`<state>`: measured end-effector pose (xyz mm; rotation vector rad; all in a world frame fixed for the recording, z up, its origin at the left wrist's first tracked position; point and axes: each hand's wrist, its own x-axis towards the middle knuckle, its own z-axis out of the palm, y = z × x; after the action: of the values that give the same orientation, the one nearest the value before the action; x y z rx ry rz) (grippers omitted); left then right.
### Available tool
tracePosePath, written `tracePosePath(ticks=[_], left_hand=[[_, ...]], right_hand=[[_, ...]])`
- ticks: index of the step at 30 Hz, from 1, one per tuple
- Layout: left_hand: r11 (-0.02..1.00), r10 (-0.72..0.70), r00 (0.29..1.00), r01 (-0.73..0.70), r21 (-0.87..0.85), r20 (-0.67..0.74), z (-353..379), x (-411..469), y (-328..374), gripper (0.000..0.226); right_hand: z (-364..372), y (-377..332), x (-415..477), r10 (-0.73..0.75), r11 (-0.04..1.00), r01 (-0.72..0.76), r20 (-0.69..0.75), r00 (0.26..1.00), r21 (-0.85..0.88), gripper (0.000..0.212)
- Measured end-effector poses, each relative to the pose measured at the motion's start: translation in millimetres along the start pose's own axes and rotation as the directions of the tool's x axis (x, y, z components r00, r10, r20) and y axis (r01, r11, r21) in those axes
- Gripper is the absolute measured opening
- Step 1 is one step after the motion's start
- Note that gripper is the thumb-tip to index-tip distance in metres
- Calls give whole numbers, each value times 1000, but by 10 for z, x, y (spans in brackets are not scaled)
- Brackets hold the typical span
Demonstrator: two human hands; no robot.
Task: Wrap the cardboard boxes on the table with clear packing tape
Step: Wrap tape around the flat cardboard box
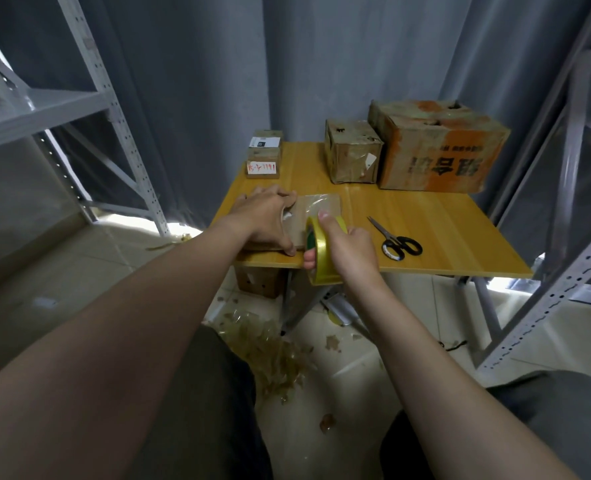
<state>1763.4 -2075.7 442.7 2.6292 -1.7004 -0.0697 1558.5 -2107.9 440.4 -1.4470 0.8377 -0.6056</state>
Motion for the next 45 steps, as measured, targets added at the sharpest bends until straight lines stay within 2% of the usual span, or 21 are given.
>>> tracePosePath(ticks=[6, 11, 16, 19, 26, 31, 41, 45], left_hand=[[1000, 11, 999, -12, 22, 41, -32, -92, 91, 124], [997, 62, 989, -56, -51, 133, -28, -54, 53, 77], [983, 70, 979, -36, -179, 190, -48, -76, 105, 78], [973, 60, 972, -6, -231, 225, -17, -66, 84, 70], [966, 51, 972, 10, -259, 227, 0, -103, 72, 80], [967, 33, 978, 21, -252, 207, 19, -126, 72, 109], [960, 26, 981, 29, -277, 190, 82, -125, 51, 103], [960, 10, 986, 36, -278, 164, 110, -141, 41, 118]], right_hand=[[-27, -14, -160, 14, 1000, -14, 3, 1000, 17, 40], [-58, 11, -339, -24, 999, 23, 30, 999, 44, 20], [-79, 80, -417, -2, 1000, 2, 4, 1000, 23, 27], [-103, 165, -474, 39, 999, -39, -15, 999, 7, 32], [-106, 228, -518, 75, 996, -74, -19, 997, 44, 35], [-94, 271, -510, 105, 994, -105, -15, 994, 28, 36], [-71, 488, -572, 141, 989, -141, -6, 990, 37, 29], [-49, 537, -568, 133, 991, -132, -12, 991, 28, 31]])
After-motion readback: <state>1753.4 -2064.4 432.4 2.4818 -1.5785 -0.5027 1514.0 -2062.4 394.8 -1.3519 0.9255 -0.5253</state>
